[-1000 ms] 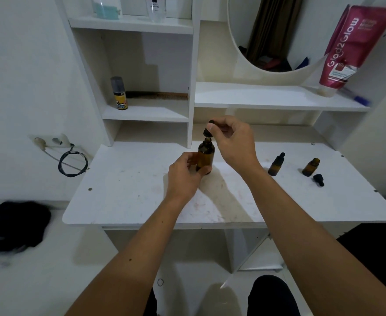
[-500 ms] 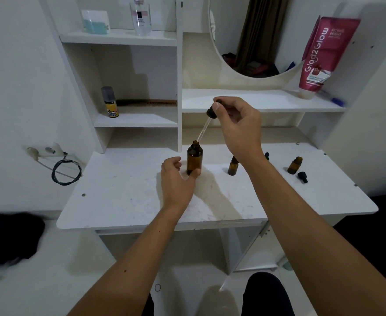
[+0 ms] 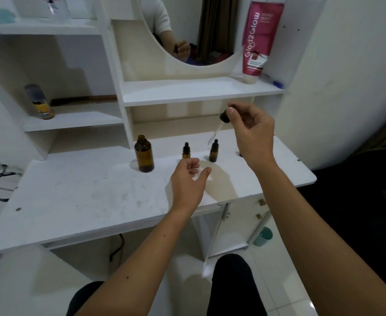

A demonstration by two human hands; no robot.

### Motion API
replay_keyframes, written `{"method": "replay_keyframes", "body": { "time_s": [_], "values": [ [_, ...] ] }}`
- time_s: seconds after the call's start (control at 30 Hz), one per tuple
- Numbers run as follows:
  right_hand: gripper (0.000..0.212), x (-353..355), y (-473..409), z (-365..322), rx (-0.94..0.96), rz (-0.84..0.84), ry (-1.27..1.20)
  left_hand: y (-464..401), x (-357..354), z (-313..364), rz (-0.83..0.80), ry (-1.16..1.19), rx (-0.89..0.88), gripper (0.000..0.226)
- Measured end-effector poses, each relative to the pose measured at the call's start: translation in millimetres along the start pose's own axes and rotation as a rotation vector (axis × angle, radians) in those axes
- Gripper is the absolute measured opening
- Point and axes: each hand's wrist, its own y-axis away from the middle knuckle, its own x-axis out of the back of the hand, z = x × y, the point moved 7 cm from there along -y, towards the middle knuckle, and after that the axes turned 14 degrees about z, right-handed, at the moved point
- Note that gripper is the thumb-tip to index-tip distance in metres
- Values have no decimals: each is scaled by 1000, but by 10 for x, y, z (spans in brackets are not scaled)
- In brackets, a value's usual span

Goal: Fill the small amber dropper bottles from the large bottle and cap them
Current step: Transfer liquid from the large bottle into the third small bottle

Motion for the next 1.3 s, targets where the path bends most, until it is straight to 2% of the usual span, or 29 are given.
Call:
{"method": "replay_keyframes", "body": {
  "time_s": [0.17,0.3,0.7,1.1,1.3],
  "values": [
    [17,515,-278,235,3,96,84,121,-603,148,-181,29,-55,47],
    [15,763,-455,402,2,147,132,137,-1002,199,-256,-4,-74,51],
    [16,791,-725,756,-29,148,105,-184,-1551,243,-232,-68,-139,54],
    [11,518,-557,1026,-74,3,183,-281,-1613,218,-206,-95,-208,26],
    [5,487,-543,1076,-109,34,230,-273,-1621,214,-210,-107,-237,22]
  ]
}}
